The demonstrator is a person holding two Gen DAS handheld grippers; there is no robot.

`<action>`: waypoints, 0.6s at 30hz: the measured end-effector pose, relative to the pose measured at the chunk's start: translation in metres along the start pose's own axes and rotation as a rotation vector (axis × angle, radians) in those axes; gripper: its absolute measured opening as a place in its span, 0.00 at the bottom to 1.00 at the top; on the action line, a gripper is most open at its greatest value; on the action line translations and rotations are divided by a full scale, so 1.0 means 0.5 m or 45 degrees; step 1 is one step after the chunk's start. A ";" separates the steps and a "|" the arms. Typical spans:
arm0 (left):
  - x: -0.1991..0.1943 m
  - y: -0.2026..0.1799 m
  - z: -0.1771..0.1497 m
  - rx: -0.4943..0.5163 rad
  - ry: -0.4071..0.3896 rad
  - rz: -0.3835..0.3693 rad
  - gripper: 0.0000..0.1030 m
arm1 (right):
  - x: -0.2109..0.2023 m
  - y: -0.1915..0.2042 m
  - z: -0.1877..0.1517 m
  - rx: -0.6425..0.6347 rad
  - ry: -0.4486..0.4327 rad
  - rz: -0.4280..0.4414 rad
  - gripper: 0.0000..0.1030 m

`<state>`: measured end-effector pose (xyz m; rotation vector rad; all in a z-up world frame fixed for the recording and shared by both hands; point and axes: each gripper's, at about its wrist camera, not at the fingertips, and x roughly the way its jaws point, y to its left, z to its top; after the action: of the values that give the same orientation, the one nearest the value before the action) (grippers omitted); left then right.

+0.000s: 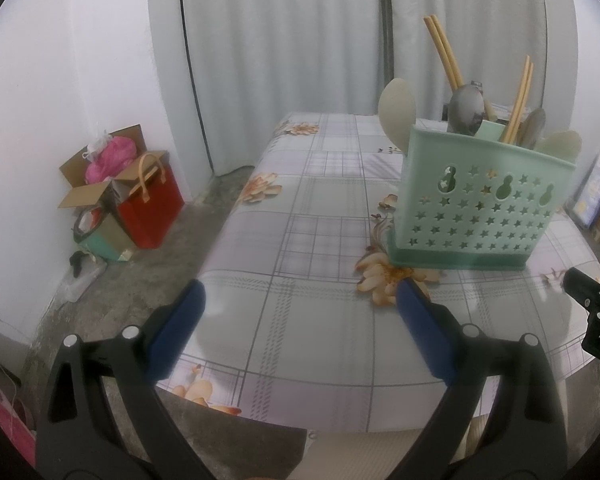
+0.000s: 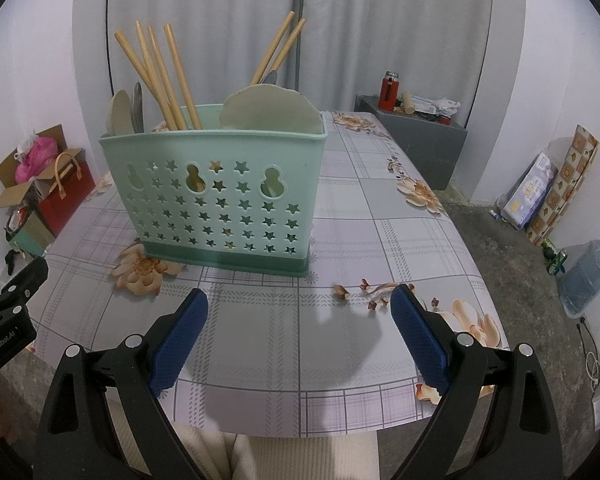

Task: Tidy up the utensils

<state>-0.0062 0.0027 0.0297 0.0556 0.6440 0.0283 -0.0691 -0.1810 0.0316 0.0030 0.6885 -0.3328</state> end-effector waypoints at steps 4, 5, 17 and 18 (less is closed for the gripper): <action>0.000 0.002 0.000 -0.002 0.000 0.001 0.89 | 0.000 -0.003 -0.001 0.002 0.000 0.000 0.87; 0.001 0.002 0.000 -0.002 0.002 0.000 0.89 | 0.000 -0.002 -0.001 0.003 0.001 0.001 0.87; -0.003 0.001 -0.001 -0.004 0.001 0.003 0.89 | 0.000 -0.004 -0.001 0.004 0.000 0.001 0.87; -0.002 0.000 -0.001 -0.002 0.001 0.003 0.89 | 0.000 -0.004 -0.001 0.004 0.000 0.001 0.87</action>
<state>-0.0073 0.0027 0.0302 0.0545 0.6445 0.0312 -0.0702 -0.1828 0.0316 0.0060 0.6882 -0.3331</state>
